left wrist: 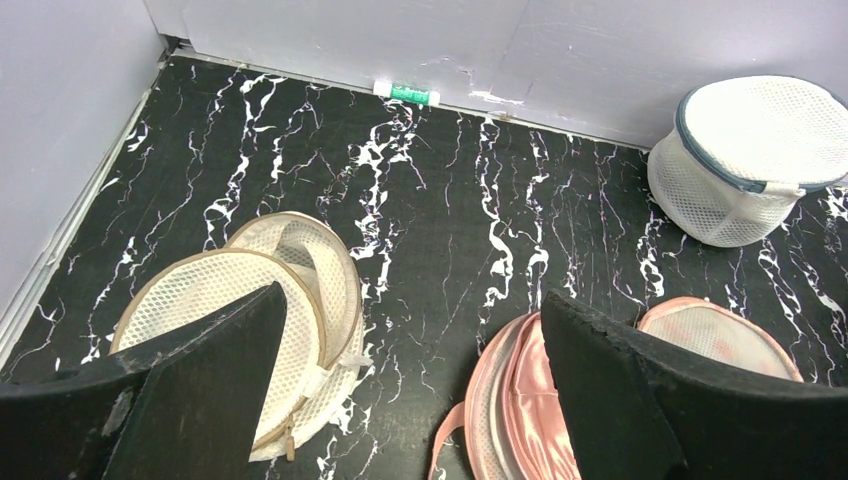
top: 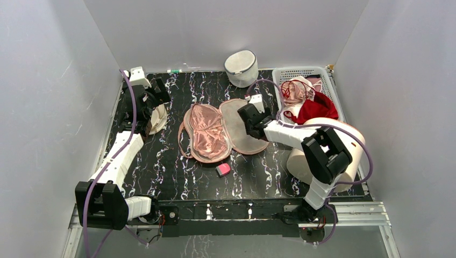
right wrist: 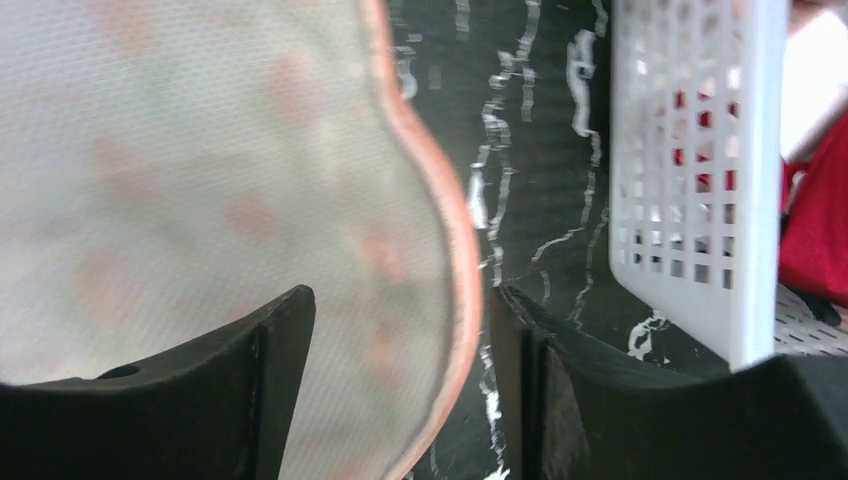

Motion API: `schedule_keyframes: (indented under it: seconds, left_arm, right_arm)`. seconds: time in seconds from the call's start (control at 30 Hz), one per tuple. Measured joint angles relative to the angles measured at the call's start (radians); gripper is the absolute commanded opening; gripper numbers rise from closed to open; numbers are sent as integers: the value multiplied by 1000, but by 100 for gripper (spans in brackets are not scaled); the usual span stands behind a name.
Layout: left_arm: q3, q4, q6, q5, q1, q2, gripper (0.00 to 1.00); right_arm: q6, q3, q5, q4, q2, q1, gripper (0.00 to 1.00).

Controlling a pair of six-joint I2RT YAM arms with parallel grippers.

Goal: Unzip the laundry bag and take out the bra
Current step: Open the laundry bag at the center of the board, then pick up the bra from the laundry bag.

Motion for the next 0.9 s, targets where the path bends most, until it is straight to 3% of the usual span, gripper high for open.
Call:
schedule_keyframes:
  seconds: [0.07,0.3,0.43,0.57,0.73,0.9]
  left_arm:
    - [0,0,-4,4,0,2,98]
    - [0,0,-16,19,3,12,98]
    - [0,0,-24,27,6,15,98]
    - [0,0,-26,34,6,21,98]
    - [0,0,-26,34,6,21,98]
    - [0,0,-24,33,6,21,98]
  right_arm:
    - [-12,10,-50,-16,-27,32,76]
    - [8,13,-463,14,-97,67,85]
    - [-1,51,-554,7,-86,142,88]
    - [-64,213,-489,-32,-19,321,82]
    - [-156,405,-283,-90,129,524,63]
    - [-233,517,-108,-187,294,604,49]
